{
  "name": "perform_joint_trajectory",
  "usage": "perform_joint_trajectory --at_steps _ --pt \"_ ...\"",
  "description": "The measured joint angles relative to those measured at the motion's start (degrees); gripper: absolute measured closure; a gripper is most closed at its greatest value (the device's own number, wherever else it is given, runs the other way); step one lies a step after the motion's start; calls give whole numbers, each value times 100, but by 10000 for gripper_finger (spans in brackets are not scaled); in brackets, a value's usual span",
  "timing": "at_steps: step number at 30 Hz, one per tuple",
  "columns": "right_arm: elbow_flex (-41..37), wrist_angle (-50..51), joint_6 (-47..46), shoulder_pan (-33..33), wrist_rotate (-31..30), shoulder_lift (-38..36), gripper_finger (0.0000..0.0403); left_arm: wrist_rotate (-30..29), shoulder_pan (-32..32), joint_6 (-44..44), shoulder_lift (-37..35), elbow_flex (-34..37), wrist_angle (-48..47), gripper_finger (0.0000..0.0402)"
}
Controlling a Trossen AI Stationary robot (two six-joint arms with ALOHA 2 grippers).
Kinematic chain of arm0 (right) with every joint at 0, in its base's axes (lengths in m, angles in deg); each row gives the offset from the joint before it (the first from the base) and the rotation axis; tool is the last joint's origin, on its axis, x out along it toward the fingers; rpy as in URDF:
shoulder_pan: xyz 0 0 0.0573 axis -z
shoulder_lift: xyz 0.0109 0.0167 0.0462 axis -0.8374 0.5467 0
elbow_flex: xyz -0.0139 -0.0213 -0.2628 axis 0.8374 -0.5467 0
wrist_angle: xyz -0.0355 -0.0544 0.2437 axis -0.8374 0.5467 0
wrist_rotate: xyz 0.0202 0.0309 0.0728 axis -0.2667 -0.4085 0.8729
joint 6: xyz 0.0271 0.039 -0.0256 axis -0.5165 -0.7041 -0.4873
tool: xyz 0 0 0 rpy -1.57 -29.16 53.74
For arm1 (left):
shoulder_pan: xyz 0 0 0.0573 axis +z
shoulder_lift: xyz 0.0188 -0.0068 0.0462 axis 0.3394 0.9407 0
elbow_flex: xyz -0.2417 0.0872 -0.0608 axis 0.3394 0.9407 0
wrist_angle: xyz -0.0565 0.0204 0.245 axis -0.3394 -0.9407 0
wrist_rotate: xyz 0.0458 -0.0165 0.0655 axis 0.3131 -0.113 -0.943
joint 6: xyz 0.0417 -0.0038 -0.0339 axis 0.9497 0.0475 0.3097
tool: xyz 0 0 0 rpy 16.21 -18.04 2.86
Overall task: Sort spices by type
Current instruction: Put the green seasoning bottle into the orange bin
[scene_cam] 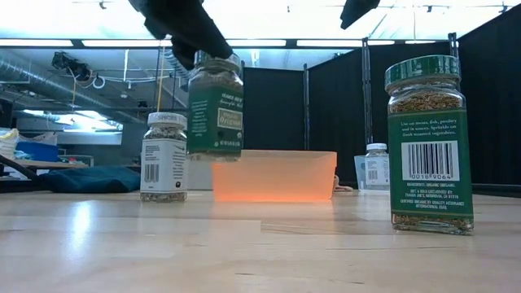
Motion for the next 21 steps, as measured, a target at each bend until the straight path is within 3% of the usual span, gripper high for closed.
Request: perform_joint_trajectory --at_steps 5,21 --pt "0 0 0 0 -2 -1 178 -317 128 6 -1 -409 -598 207" --pt "0 0 0 0 -28 0 182 -481 756 406 -5 -1143 -1548 207"
